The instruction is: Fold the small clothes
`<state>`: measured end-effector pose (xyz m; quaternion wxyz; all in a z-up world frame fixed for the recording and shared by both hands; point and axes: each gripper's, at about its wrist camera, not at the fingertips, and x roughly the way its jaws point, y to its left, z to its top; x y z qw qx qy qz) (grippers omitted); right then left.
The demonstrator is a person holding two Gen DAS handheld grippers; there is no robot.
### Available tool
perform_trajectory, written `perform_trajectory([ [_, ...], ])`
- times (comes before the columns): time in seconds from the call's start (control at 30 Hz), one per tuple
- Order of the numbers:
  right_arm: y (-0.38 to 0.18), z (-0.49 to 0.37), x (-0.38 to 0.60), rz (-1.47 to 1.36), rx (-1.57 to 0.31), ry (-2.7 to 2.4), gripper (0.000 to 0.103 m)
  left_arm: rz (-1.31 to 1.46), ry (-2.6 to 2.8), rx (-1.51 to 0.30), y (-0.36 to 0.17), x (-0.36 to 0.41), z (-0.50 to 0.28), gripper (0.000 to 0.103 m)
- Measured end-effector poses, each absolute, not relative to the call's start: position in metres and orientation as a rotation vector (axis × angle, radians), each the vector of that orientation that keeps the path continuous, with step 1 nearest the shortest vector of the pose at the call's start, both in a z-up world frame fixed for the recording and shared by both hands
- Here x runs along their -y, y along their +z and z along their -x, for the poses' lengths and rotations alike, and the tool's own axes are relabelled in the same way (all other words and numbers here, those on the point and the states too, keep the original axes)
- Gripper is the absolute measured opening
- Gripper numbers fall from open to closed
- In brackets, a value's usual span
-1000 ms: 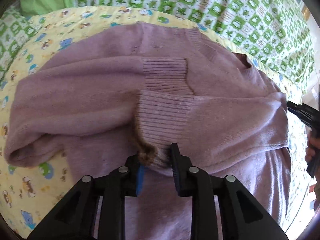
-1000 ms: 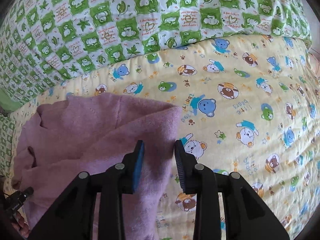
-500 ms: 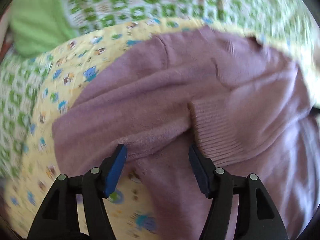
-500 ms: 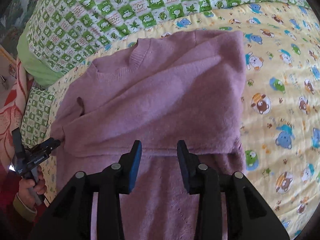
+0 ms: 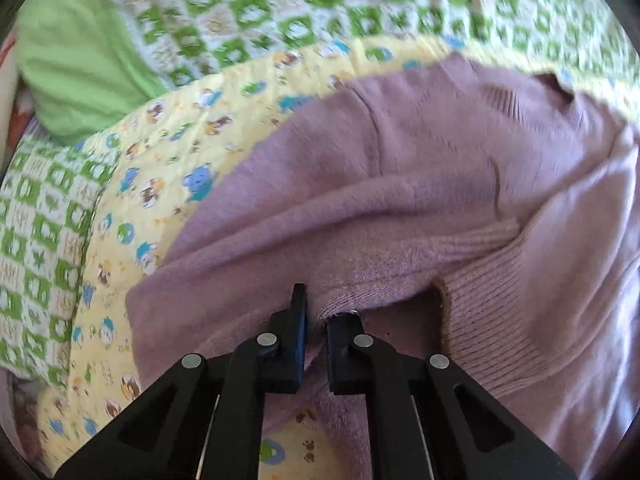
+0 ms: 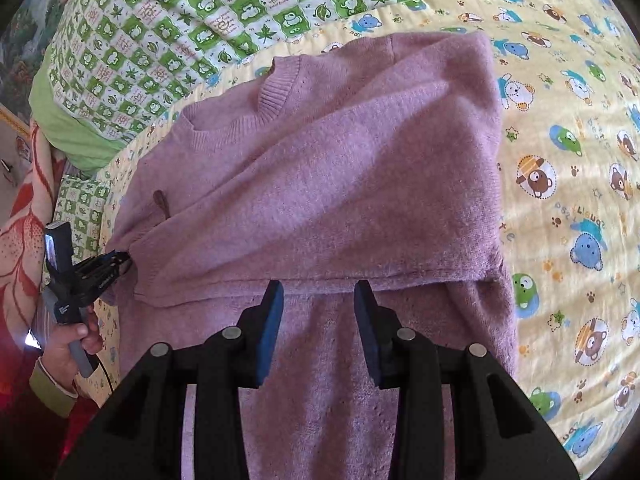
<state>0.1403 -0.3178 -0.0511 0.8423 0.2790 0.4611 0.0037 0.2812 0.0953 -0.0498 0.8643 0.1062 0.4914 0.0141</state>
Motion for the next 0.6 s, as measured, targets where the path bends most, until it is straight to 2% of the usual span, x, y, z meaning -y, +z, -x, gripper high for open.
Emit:
perform_trajectory([
  [0.17, -0.049, -0.145, 0.310, -0.580, -0.972, 0.040, 0.038, -0.027, 0.029, -0.948, -0.008, -0.107, -0.265, 0.005],
  [0.37, -0.040, -0.145, 0.307, -0.602, -0.944, 0.044, 0.038, 0.177, -0.147, -0.731, 0.077, -0.063, -0.249, 0.005],
  [0.43, -0.034, -0.143, 0.306, -0.599, -0.928, 0.044, 0.038, 0.232, -0.210, -0.702, 0.089, -0.043, -0.244, 0.006],
  [0.5, -0.029, -0.140, 0.306, -0.593, -0.916, 0.042, 0.038, 0.256, -0.278, -0.729, 0.082, -0.015, -0.246, 0.013],
  [0.53, -0.028, -0.138, 0.306, -0.595, -0.913, 0.040, 0.038, 0.239, -0.291, -0.763, 0.073, -0.001, -0.249, 0.020],
  [0.57, -0.028, -0.136, 0.306, -0.598, -0.913, 0.036, 0.038, 0.216, -0.298, -0.811, 0.059, 0.013, -0.251, 0.034],
  [0.6, -0.029, -0.134, 0.307, -0.604, -0.915, 0.030, 0.038, 0.192, -0.305, -0.872, 0.042, 0.026, -0.253, 0.042],
])
